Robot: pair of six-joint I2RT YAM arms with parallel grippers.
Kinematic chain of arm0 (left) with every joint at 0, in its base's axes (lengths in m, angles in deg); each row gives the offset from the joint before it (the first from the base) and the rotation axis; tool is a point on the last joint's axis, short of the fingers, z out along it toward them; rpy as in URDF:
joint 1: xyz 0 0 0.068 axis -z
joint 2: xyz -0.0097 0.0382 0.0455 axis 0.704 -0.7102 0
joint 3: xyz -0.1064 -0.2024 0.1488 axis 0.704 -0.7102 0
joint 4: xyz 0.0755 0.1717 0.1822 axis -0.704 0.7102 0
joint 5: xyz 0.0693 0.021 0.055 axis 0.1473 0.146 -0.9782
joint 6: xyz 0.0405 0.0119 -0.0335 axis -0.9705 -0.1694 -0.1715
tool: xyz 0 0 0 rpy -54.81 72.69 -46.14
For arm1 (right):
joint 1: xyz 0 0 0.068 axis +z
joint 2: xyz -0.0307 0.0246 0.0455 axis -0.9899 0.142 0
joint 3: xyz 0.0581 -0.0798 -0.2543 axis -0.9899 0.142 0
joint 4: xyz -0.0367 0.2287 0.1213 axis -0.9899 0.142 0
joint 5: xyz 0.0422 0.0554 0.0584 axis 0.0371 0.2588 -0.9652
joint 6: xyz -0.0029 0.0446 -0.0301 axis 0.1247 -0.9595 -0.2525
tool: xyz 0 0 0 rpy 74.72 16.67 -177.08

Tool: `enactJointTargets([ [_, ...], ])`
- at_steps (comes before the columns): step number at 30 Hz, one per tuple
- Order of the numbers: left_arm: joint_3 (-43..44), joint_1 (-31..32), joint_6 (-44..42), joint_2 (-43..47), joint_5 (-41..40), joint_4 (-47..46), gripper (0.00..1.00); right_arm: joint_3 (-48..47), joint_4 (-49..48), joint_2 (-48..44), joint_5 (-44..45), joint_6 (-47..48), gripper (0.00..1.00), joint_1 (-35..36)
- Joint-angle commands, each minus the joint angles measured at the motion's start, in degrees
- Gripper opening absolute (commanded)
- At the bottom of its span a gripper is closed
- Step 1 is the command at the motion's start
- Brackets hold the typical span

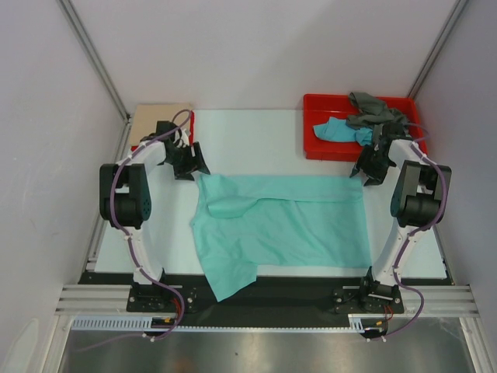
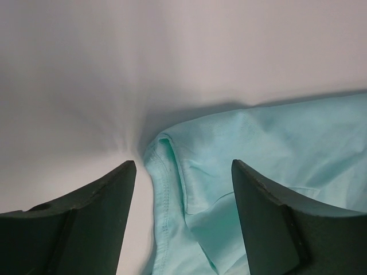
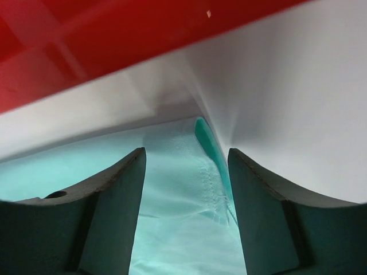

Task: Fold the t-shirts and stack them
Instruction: Fold the tshirt

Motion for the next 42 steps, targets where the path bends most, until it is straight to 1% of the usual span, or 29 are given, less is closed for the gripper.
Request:
enactJointTargets([
  [1, 2.1, 0.5, -1.0, -0.6, -1.3, 0.2, 0.73, 1.6, -0.7, -1.0, -0.3, 2.3, 0.66, 0.1],
  [9, 2.1, 0.5, -0.7, -2.8, -1.1, 0.0, 0.62, 1.8, -1.8, 0.2, -0.4, 3.3, 0.65, 0.1],
  [12, 2.7, 0.5, -0.5, -3.7, -0.3, 0.1, 0.55, 1.7, -1.9, 0.9, 0.5, 4.2, 0.63, 0.1],
  [13, 2.8, 0.5, -0.4, -3.8, -0.3, 0.0, 0.48, 1.8, -2.1, 1.0, 0.4, 4.8, 0.63, 0.1],
  [15, 2.5, 0.4, -0.1, -3.6, -0.2, -0.5, 0.41, 1.8, -2.5, 1.1, 0.4, 5.5, 0.61, 0.5],
  [16, 2.3, 0.3, 0.1, -3.4, -0.2, -0.7, 0.35, 1.8, -2.8, 1.2, 0.3, 5.6, 0.61, 0.7],
  [18, 1.6, -0.1, 0.5, -3.5, -0.1, -1.2, 0.29, 1.7, -3.6, 1.8, -0.3, 6.4, 0.59, 1.2],
  [19, 1.5, -0.3, 0.7, -3.5, -0.2, -1.3, 0.19, 1.7, -4.0, 2.1, -1.0, 6.5, 0.54, 1.4],
  [20, 0.9, -0.7, 1.0, -3.6, -0.2, -1.5, 0.12, 1.8, -4.3, 2.2, -1.3, 6.4, 0.51, 1.6],
  [21, 0.8, -0.8, 1.2, -3.5, -0.3, -1.7, 0.04, 2.0, -5.1, 2.2, -1.6, 6.2, 0.41, 1.8],
  [22, 0.7, -0.8, 1.4, -3.3, -1.3, -1.8, 0.0, 2.0, -5.5, 2.1, -2.1, 5.9, 0.34, 2.0],
  [23, 0.6, -0.8, 1.4, -3.1, -1.7, -2.2, 0.0, 2.2, -6.0, 1.9, -2.1, 5.7, 0.27, 2.2],
  [24, 0.6, -2.4, 1.4, -2.8, -2.1, -2.6, 0.0, 2.3, -6.8, 1.7, -2.0, 5.1, 0.17, 2.3],
  [26, 1.5, -2.9, 1.1, -2.3, -3.5, -2.9, 0.0, 2.4, -8.0, 1.0, -1.4, 4.8, 0.08, 3.0],
  [27, 2.0, -2.9, 1.0, -2.2, -3.9, -2.9, 0.0, 2.2, -8.2, 0.8, -1.1, 4.6, 0.0, 3.3],
  [31, 4.8, -3.0, -0.2, -3.2, -6.0, -2.4, 0.0, 1.7, -10.0, 0.1, 2.1, 3.0, 0.0, 4.4],
  [33, 7.8, -2.9, -1.2, -4.4, -7.7, -1.5, 0.0, 1.2, -11.0, 0.1, 5.4, 1.8, 0.0, 4.6],
  [35, 12.0, -3.0, -2.3, -6.9, -8.5, 0.3, 0.0, 0.8, -11.2, 1.2, 6.4, 0.5, 0.0, 4.6],
  [38, 17.6, -3.0, -3.1, -9.9, -9.2, 3.2, 0.0, -0.8, -10.6, 3.1, 7.5, 1.2, 0.0, 5.2],
  [39, 18.7, -3.0, -3.1, -10.5, -9.0, 3.9, 0.02, -1.5, -10.0, 3.5, 7.6, 1.4, 0.0, 5.3],
  [40, 19.6, -3.0, -3.2, -10.7, -8.9, 4.4, 0.09, -2.9, -9.5, 3.8, 7.4, 1.8, 0.0, 5.3],
  [41, 19.7, -2.9, -3.2, -10.6, -9.0, 5.1, 0.21, -3.7, -8.1, 4.3, 7.2, 1.9, 0.03, 5.4],
  [42, 19.5, -2.9, -3.3, -9.7, -9.7, 5.3, 0.41, -4.5, -7.0, 4.4, 7.2, 1.8, 0.19, 5.7],
])
